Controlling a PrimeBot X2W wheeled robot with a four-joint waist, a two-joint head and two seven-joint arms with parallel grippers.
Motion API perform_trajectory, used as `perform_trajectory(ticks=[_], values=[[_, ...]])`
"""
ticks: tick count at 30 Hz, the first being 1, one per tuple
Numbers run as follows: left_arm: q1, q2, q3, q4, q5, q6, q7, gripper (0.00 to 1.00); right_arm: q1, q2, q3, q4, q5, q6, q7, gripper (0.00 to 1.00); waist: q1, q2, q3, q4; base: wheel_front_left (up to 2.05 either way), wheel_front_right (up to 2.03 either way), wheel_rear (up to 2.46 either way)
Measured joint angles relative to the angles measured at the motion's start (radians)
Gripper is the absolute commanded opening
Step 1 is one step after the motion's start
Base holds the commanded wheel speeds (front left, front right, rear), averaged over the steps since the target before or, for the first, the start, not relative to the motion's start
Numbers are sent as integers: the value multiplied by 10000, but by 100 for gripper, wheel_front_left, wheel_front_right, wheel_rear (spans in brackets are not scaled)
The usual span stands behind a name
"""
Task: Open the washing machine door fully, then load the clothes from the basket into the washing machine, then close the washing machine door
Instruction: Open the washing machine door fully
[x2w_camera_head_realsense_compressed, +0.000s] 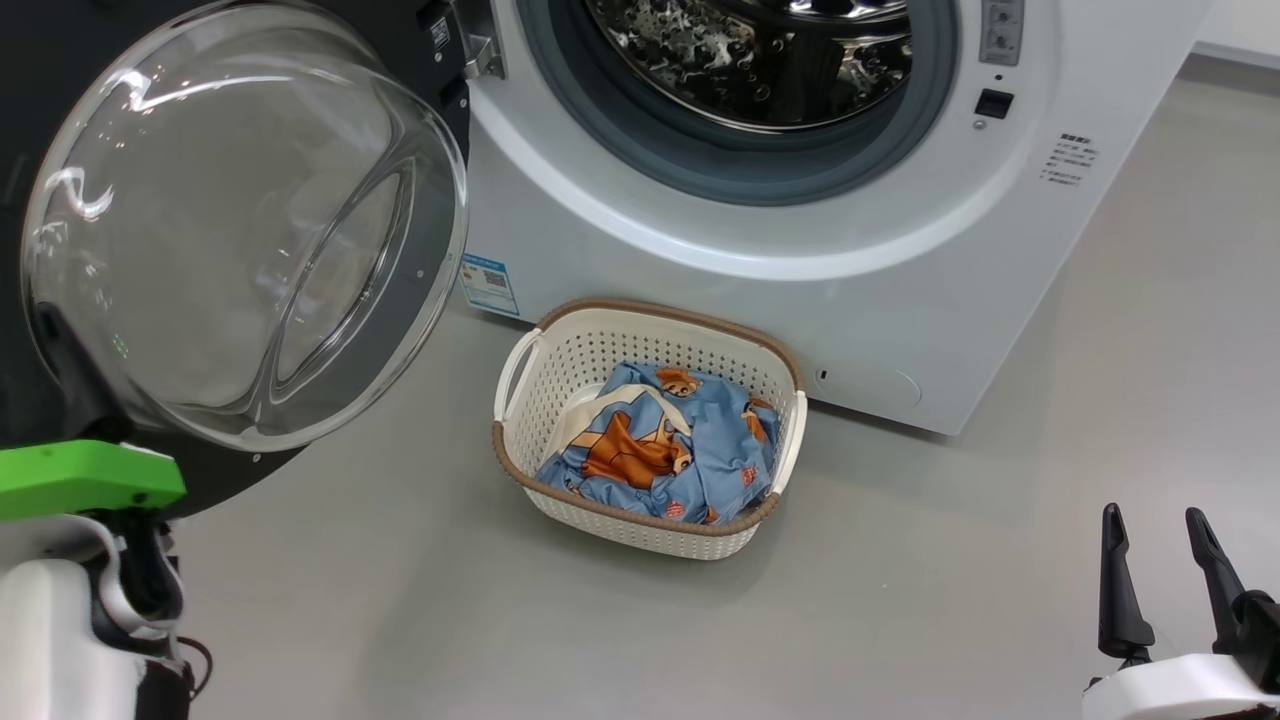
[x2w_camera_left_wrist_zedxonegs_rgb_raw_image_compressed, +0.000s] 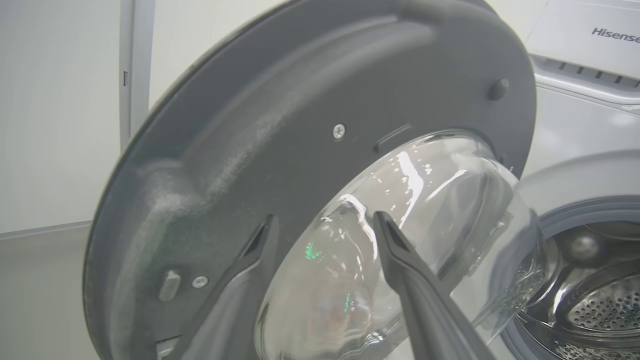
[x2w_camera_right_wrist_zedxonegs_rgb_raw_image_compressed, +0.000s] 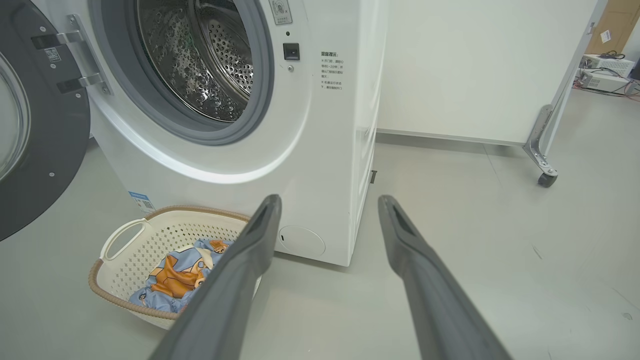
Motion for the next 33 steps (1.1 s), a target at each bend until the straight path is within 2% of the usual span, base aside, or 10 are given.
perform_trajectory(ticks=[4, 8, 22, 33], values=[[396, -19, -688, -410, 173, -633, -69, 100, 0, 19, 13, 8, -2, 0, 0, 100, 0, 0, -161, -210, 0, 0, 0], [1147, -65, -995, -627, 316, -934, -71, 100, 3, 29, 109, 10, -2, 0, 0, 100, -1, 0, -328, -497, 0, 0, 0], [3863, -77, -1753, -932, 1321, -1223, -211, 100, 404, 81, 558, 259, -21, 0, 0, 100, -1, 0, -907, -1943, 0, 0, 0], [4590, -230, -2138, -1753, 1676, -1235, -261, 100, 790, -201, 652, 642, -19, 0, 2, 100, -1, 0, -1326, -2930, 0, 0, 0]])
